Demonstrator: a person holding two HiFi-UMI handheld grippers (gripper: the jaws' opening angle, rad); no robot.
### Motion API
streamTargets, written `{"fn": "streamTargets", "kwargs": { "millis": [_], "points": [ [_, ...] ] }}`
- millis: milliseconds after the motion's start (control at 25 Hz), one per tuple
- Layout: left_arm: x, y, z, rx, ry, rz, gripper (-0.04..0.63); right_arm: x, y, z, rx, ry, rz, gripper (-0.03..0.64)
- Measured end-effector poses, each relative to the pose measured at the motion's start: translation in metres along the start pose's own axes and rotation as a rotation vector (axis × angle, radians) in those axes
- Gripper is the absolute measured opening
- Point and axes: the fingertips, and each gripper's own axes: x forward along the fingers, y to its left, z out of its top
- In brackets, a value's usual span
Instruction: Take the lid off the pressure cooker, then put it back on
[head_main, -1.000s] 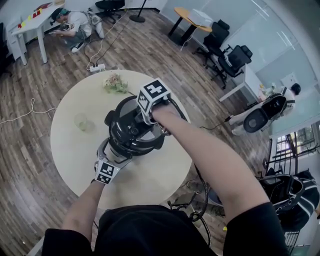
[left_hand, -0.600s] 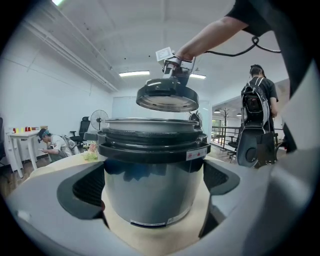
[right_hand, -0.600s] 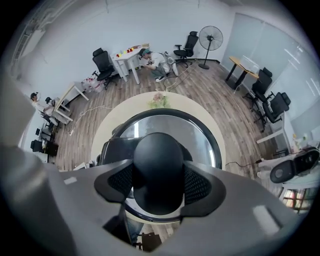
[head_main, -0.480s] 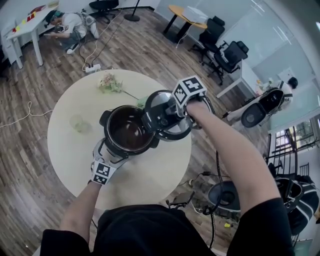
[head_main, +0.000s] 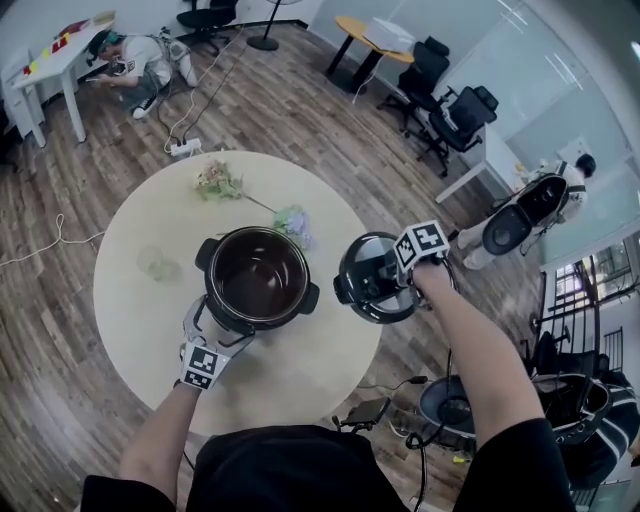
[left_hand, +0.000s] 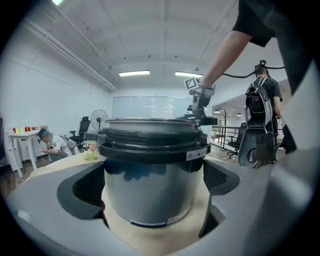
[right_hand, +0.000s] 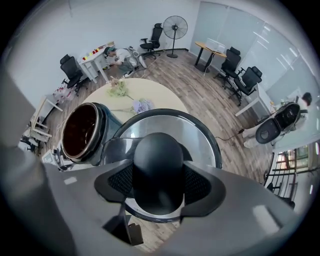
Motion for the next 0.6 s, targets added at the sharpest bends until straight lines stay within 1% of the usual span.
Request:
{"fn": "streamTargets", "kwargs": {
  "millis": [80, 200, 360, 480, 600],
  "points": [
    [0.000, 0.001, 0.001, 0.004, 0.000, 0.000, 0.591, 0.022, -0.007, -0.019, 0.016, -0.003, 0.000, 0.285],
    [0.000, 0.003, 0.001, 0.003, 0.000, 0.002, 0.591, 0.059, -0.005, -0.044, 0.027, 0.002, 0.013, 0.285],
    [0.000, 0.003, 0.001, 0.003, 0.009, 0.000, 0.591, 0.106, 0.017, -0.070, 0.040, 0.020, 0.061, 0.285],
    [0.000, 0.003, 0.001, 0.004, 0.016, -0.002, 0.591, 0.139, 0.036, -0.081, 0.034, 0.015, 0.095, 0.285],
    [0.001, 0.002, 0.001, 0.003, 0.019, -0.003, 0.591, 0.166, 0.050, -0.088, 0.020, 0.010, 0.109, 0.285]
  ]
}}
